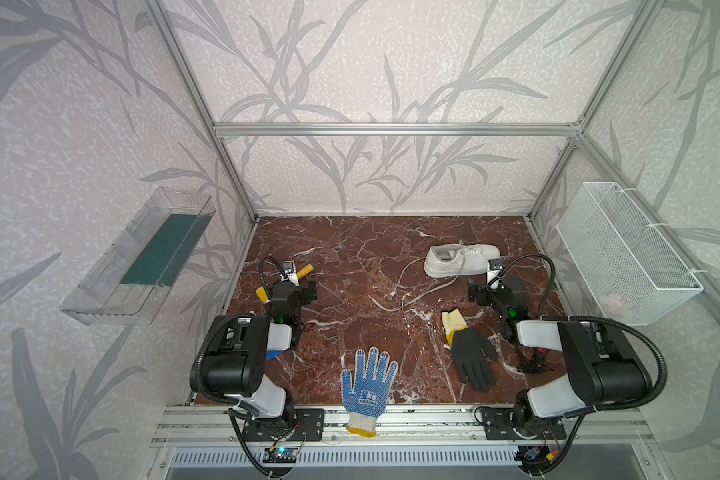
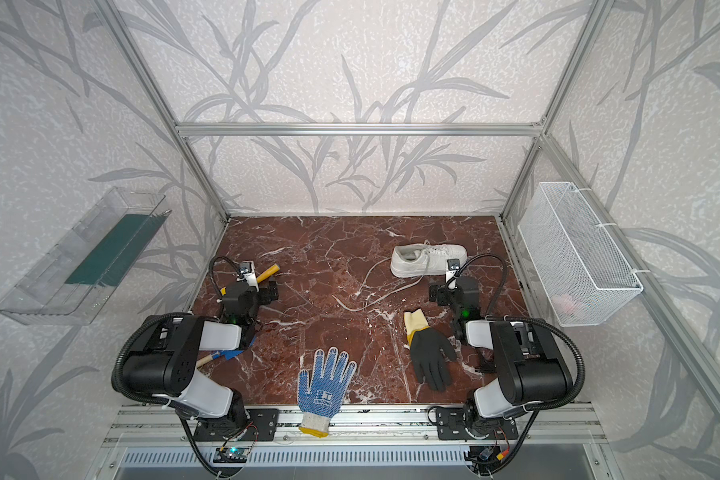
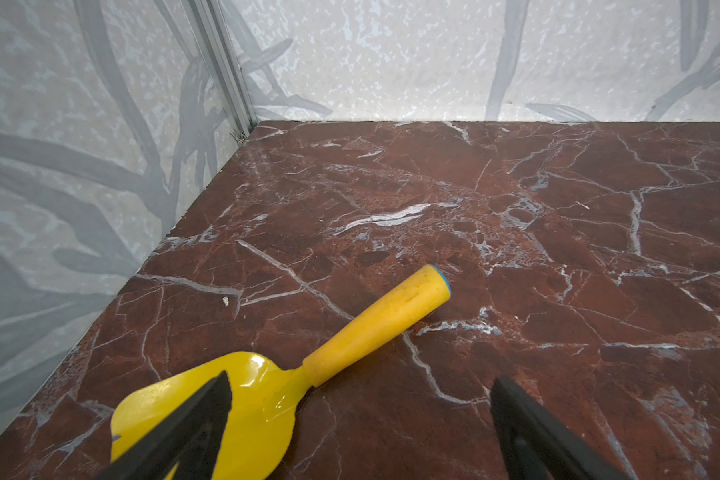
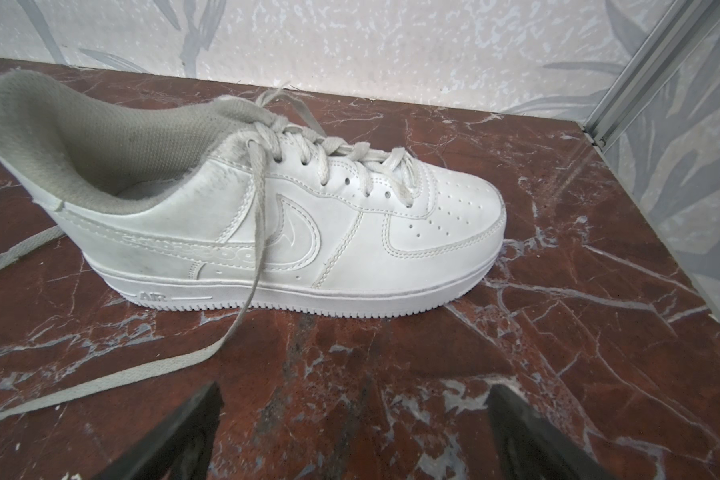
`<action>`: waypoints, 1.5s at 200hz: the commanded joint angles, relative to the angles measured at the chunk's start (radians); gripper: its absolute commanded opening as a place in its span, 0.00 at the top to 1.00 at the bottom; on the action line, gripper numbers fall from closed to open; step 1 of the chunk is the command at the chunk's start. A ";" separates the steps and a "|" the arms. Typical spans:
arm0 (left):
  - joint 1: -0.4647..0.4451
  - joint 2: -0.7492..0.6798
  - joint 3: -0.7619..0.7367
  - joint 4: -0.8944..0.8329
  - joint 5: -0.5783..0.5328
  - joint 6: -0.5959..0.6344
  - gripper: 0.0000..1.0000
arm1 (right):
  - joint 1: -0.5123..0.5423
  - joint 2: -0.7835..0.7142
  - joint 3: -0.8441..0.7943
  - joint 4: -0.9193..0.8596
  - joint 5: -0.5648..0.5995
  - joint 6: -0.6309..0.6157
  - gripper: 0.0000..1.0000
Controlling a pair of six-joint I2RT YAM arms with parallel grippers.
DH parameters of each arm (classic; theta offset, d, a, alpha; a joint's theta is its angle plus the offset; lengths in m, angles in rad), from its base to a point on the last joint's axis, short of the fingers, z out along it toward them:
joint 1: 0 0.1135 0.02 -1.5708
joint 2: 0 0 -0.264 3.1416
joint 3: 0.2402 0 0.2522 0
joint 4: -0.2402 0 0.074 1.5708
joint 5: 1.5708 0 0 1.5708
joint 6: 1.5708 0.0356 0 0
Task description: Tie the shoes
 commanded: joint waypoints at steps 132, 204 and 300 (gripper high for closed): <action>-0.022 -0.298 0.329 -0.698 0.088 -0.105 0.01 | 0.015 -0.157 0.341 -0.676 0.073 0.183 0.01; -0.272 -0.281 0.332 -0.718 0.150 -0.272 0.01 | 0.183 -0.042 0.733 -1.146 0.041 0.285 0.11; -0.459 -0.084 0.360 -0.525 0.278 -0.362 0.03 | 0.235 0.289 1.099 -1.323 -0.149 0.284 0.53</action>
